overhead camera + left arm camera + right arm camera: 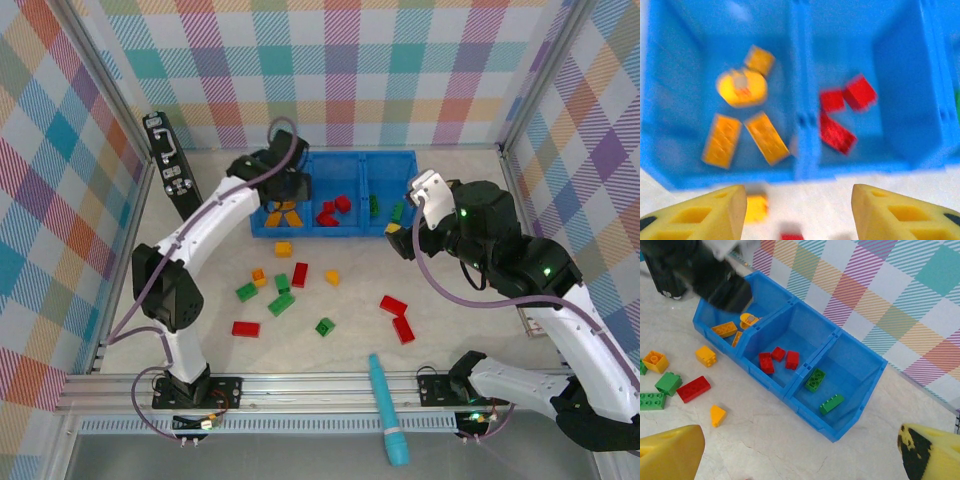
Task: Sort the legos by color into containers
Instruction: Pick up the lego from the center of the table.
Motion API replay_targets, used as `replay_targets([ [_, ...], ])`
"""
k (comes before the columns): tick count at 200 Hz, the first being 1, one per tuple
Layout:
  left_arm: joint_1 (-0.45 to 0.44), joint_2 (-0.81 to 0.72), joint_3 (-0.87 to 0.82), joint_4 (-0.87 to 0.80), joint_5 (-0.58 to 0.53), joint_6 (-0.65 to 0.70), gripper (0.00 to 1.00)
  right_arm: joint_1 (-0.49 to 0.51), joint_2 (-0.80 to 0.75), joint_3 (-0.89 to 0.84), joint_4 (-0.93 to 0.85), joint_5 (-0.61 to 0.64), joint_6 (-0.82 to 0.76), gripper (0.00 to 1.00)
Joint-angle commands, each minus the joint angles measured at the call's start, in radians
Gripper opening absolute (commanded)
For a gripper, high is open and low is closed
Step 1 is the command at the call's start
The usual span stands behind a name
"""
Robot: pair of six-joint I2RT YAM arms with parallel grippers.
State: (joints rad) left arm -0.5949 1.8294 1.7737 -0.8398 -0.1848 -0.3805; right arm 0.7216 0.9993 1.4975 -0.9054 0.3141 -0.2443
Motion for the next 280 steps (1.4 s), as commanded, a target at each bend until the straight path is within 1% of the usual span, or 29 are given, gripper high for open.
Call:
replay_targets([
  [1, -0.100, 0.009, -0.102, -0.027, 0.078, -0.141, 0.58, 0.010, -0.013, -0.014, 0.034, -0.020, 0.010, 0.99],
  [21, -0.160, 0.027, -0.180, 0.057, 0.143, -0.225, 0.59, 0.018, -0.018, -0.023, 0.037, -0.023, 0.007, 0.99],
  [49, -0.208, 0.082, -0.220, 0.081, 0.131, -0.251, 0.59, 0.022, -0.031, -0.023, 0.033, -0.021, 0.008, 0.99],
  [118, -0.229, 0.134, -0.304, 0.141, 0.141, -0.312, 0.59, 0.024, -0.034, -0.038, 0.037, -0.026, 0.016, 0.99],
  [138, -0.236, 0.148, -0.313, 0.147, 0.146, -0.323, 0.59, 0.025, -0.034, -0.050, 0.039, -0.045, 0.025, 0.99],
  [187, -0.259, 0.196, -0.316, 0.156, 0.166, -0.350, 0.58, 0.029, -0.042, -0.064, 0.046, -0.038, 0.021, 0.99],
  [229, -0.263, 0.229, -0.314, 0.165, 0.167, -0.355, 0.52, 0.030, -0.054, -0.075, 0.049, -0.032, 0.014, 0.99],
  [256, -0.263, 0.234, -0.309, 0.157, 0.152, -0.352, 0.46, 0.029, -0.060, -0.084, 0.049, -0.026, 0.009, 0.99],
  [280, -0.263, 0.235, -0.291, 0.143, 0.144, -0.340, 0.39, 0.030, -0.064, -0.092, 0.053, -0.024, 0.007, 0.99],
])
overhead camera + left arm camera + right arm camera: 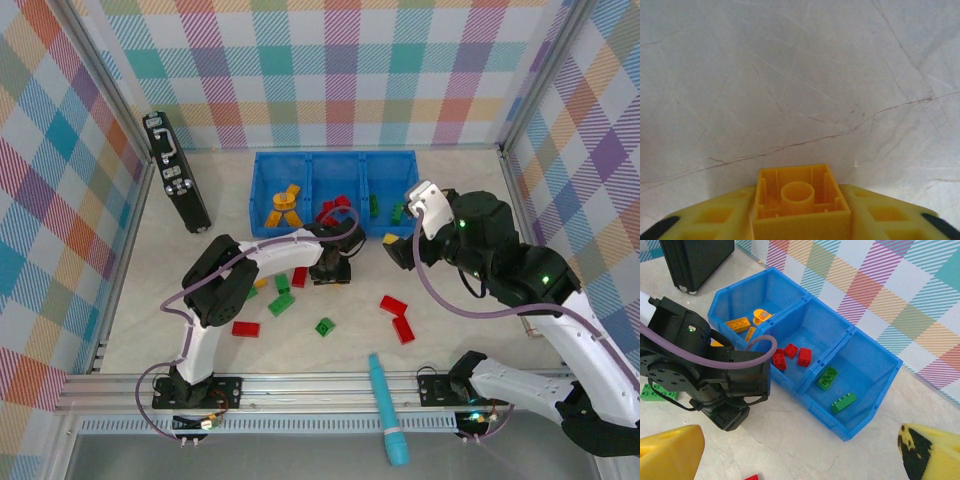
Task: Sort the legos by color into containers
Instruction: Pick up the lego from the center of the table, then place the lego in the container.
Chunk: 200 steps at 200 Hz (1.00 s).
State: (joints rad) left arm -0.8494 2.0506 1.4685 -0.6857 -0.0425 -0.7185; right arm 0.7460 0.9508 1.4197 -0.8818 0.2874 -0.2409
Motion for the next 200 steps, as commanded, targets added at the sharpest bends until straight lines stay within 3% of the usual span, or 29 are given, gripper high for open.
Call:
replay_targets([
  [1, -0.008, 0.013, 0.016, -0.012, 0.001, -0.001, 0.38, 0.006, -0.015, -0.014, 0.029, 0.003, 0.003, 0.99],
  [29, 0.010, -0.005, 0.040, -0.060, -0.027, 0.029, 0.33, 0.007, -0.018, -0.018, 0.032, 0.015, -0.004, 0.99],
  [64, 0.108, -0.124, 0.019, -0.090, -0.064, 0.089, 0.31, 0.007, -0.023, -0.021, 0.036, 0.030, -0.011, 0.99],
  [118, 0.297, -0.201, 0.223, -0.108, -0.132, 0.262, 0.31, 0.007, -0.023, -0.063, 0.088, 0.054, -0.017, 0.99],
  [167, 0.415, -0.094, 0.359, -0.060, -0.188, 0.334, 0.32, 0.007, -0.030, -0.059, 0.085, 0.065, -0.032, 0.99],
  [200, 0.461, 0.006, 0.367, 0.023, -0.152, 0.313, 0.32, 0.007, -0.043, -0.073, 0.156, 0.032, -0.063, 0.99],
])
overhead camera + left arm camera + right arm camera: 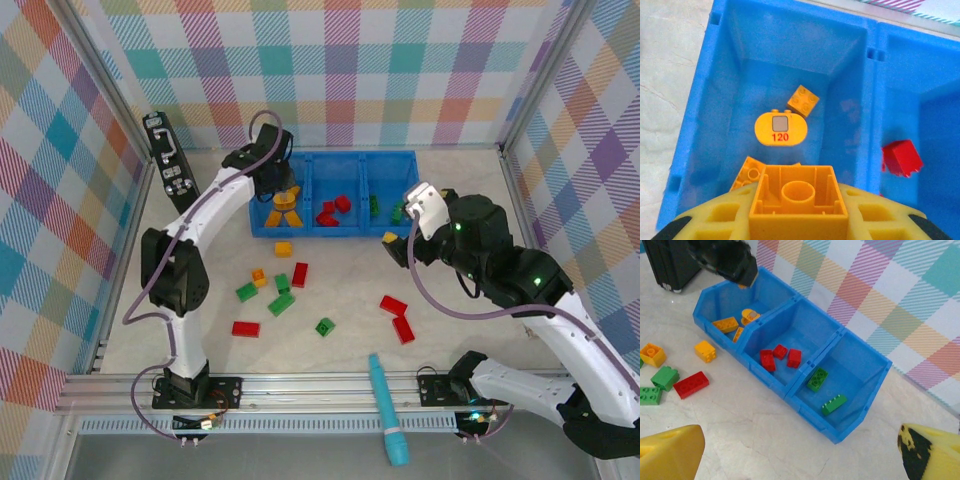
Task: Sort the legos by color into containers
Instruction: Place the lego in the container, then pick up the lego from the center of the table.
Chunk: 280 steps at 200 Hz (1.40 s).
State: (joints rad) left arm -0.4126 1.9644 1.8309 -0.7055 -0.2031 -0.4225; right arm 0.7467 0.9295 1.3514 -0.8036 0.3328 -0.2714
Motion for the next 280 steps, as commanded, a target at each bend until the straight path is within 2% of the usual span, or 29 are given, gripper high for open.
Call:
replay_targets([
  [1, 0.025, 0.095, 0.006, 0.044, 0.008, 0.015, 0.32, 0.006, -0.021, -0.005, 0.079, -0.013, -0.033, 0.99],
  [58, 0.058, 0.211, 0.030, 0.064, 0.057, 0.011, 0.35, 0.006, 0.016, 0.001, 0.106, 0.008, -0.043, 0.99],
  [116, 0.060, 0.221, 0.040, 0.051, 0.075, 0.017, 0.48, 0.008, 0.042, 0.008, 0.117, 0.002, -0.035, 0.99],
  [139, 0.060, 0.195, 0.046, 0.037, 0.081, 0.029, 0.49, 0.008, 0.045, 0.011, 0.113, -0.002, -0.035, 0.99],
  [198, 0.041, -0.062, 0.004, -0.043, 0.107, 0.092, 0.50, 0.008, 0.051, -0.003, 0.122, -0.009, -0.023, 0.99],
  [222, 0.005, -0.167, -0.104, -0.092, 0.084, 0.124, 0.50, 0.008, 0.060, 0.003, 0.123, -0.018, -0.022, 0.99],
  [241, -0.040, -0.233, -0.211, -0.136, 0.016, 0.155, 0.51, 0.008, 0.063, 0.014, 0.116, -0.029, -0.026, 0.99],
  [280, -0.103, -0.345, -0.452, -0.063, 0.003, 0.151, 0.54, 0.008, 0.092, 0.018, 0.118, -0.032, -0.018, 0.99],
])
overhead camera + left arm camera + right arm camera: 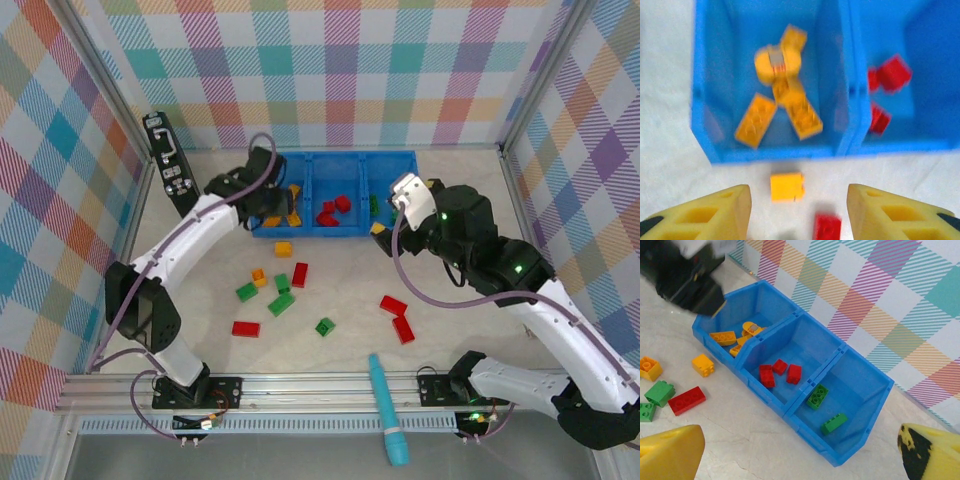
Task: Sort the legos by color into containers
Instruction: Pick up the lego from the center of the table.
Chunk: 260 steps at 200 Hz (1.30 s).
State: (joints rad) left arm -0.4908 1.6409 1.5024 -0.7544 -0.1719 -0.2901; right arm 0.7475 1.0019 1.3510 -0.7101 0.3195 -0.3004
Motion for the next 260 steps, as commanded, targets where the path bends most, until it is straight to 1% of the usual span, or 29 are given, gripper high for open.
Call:
replay_targets([
  [1, -0.025, -0.023, -0.128, -0.010, -0.028, 0.018, 0.54, 0.007, 0.021, 0.018, 0.025, -0.019, 0.011, 0.99],
  [16, -0.039, -0.029, -0.189, 0.019, -0.040, -0.001, 0.54, 0.007, 0.031, 0.025, 0.017, -0.022, 0.020, 0.99],
  [38, -0.053, -0.008, -0.237, 0.066, -0.058, -0.022, 0.56, 0.007, 0.037, 0.033, 0.020, -0.025, 0.020, 0.99],
  [68, -0.058, 0.058, -0.254, 0.147, -0.027, -0.035, 0.59, 0.007, 0.050, 0.042, 0.012, -0.028, 0.023, 0.99],
  [92, -0.060, 0.142, -0.217, 0.165, 0.006, -0.029, 0.61, 0.007, 0.053, 0.040, 0.014, -0.029, 0.023, 0.99],
  [142, -0.059, 0.279, -0.146, 0.140, -0.006, -0.040, 0.62, 0.007, 0.053, 0.027, 0.023, -0.015, 0.010, 0.99],
  [173, -0.058, 0.325, -0.121, 0.136, -0.017, -0.044, 0.62, 0.007, 0.049, 0.013, 0.027, -0.013, 0.003, 0.99],
  [184, -0.058, 0.334, -0.119, 0.136, -0.021, -0.044, 0.59, 0.007, 0.047, 0.005, 0.030, -0.010, -0.002, 0.99],
  [231, -0.057, 0.351, -0.122, 0.127, -0.044, -0.047, 0.39, 0.007, 0.043, -0.012, 0.037, -0.014, -0.003, 0.99],
  [260, -0.058, 0.321, -0.123, 0.100, -0.046, -0.055, 0.30, 0.006, 0.035, -0.016, 0.035, -0.014, -0.006, 0.99],
])
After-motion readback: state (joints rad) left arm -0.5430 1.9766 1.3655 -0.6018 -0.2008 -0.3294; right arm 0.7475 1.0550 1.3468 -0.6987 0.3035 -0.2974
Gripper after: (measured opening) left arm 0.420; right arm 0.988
